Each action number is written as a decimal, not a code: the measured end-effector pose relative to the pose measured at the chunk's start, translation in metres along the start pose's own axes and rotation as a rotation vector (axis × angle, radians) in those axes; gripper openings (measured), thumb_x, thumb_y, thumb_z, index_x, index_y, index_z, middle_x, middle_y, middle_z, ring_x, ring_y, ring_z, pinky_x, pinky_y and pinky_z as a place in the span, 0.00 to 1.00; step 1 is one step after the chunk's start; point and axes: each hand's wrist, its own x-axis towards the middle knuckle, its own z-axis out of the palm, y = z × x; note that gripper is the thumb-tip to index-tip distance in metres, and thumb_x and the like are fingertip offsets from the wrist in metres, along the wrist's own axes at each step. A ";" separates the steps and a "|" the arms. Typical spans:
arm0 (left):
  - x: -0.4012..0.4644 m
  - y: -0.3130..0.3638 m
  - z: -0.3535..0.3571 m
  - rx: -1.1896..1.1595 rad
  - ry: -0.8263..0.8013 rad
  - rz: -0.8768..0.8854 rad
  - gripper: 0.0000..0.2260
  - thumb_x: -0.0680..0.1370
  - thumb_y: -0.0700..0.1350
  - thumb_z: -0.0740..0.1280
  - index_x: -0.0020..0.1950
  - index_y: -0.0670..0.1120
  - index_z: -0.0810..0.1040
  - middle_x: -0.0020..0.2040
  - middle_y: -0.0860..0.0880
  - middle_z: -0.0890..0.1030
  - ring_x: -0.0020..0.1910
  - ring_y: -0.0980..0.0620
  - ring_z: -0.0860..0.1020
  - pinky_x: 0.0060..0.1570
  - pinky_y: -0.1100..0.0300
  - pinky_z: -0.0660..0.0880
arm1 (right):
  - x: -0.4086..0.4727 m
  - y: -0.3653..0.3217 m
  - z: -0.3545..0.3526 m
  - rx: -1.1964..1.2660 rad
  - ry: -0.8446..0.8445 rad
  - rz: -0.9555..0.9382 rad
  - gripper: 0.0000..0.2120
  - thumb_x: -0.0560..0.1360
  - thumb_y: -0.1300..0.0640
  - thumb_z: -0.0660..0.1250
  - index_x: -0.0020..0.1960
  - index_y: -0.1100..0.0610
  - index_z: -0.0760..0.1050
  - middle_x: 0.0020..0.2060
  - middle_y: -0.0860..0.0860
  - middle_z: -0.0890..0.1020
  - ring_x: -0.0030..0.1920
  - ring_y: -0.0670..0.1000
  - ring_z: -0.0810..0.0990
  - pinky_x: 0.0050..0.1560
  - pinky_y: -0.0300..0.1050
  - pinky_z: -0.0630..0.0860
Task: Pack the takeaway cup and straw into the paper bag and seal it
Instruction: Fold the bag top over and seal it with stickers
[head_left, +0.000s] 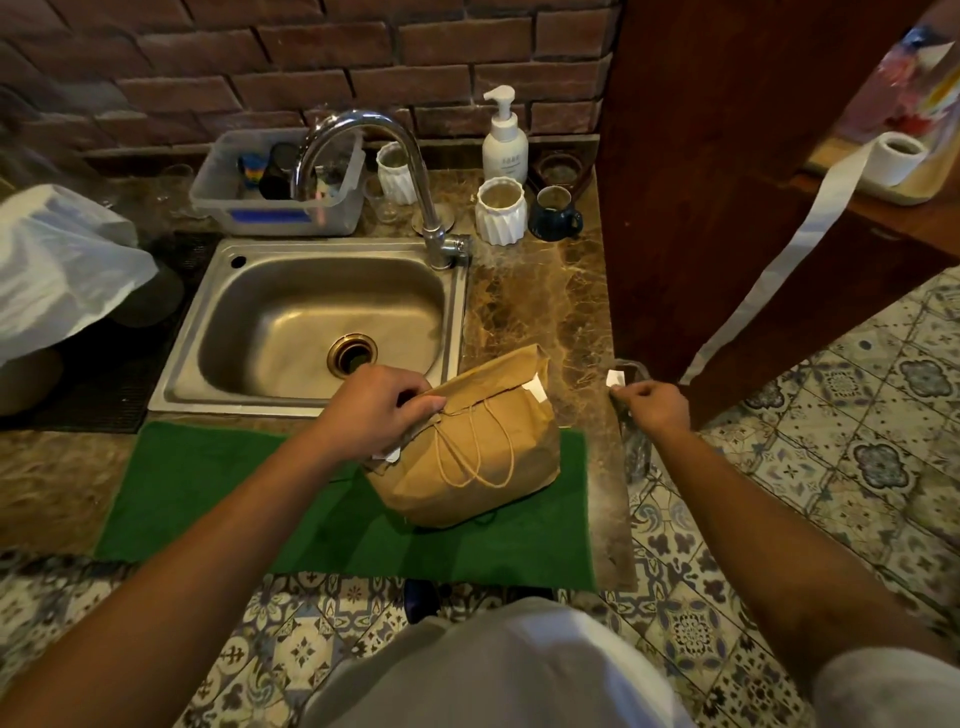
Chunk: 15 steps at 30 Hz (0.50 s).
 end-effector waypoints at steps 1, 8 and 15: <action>0.000 0.001 -0.001 -0.006 -0.001 -0.009 0.11 0.80 0.53 0.68 0.37 0.58 0.76 0.31 0.58 0.76 0.34 0.60 0.75 0.34 0.58 0.67 | 0.001 -0.001 0.000 -0.008 0.009 -0.006 0.15 0.75 0.42 0.73 0.49 0.54 0.85 0.49 0.55 0.87 0.51 0.58 0.84 0.57 0.58 0.81; -0.001 0.008 -0.004 -0.052 -0.027 -0.056 0.15 0.80 0.52 0.69 0.33 0.58 0.74 0.30 0.56 0.76 0.32 0.58 0.74 0.33 0.59 0.68 | 0.006 -0.010 -0.004 -0.109 0.089 -0.072 0.11 0.81 0.51 0.68 0.53 0.56 0.86 0.49 0.57 0.87 0.49 0.59 0.83 0.51 0.53 0.80; -0.004 0.004 0.001 -0.161 0.005 -0.128 0.16 0.80 0.52 0.68 0.32 0.53 0.76 0.28 0.53 0.75 0.29 0.56 0.72 0.31 0.58 0.66 | -0.020 -0.053 -0.017 0.012 0.211 -0.208 0.11 0.81 0.52 0.67 0.53 0.57 0.85 0.44 0.55 0.86 0.44 0.55 0.82 0.44 0.49 0.76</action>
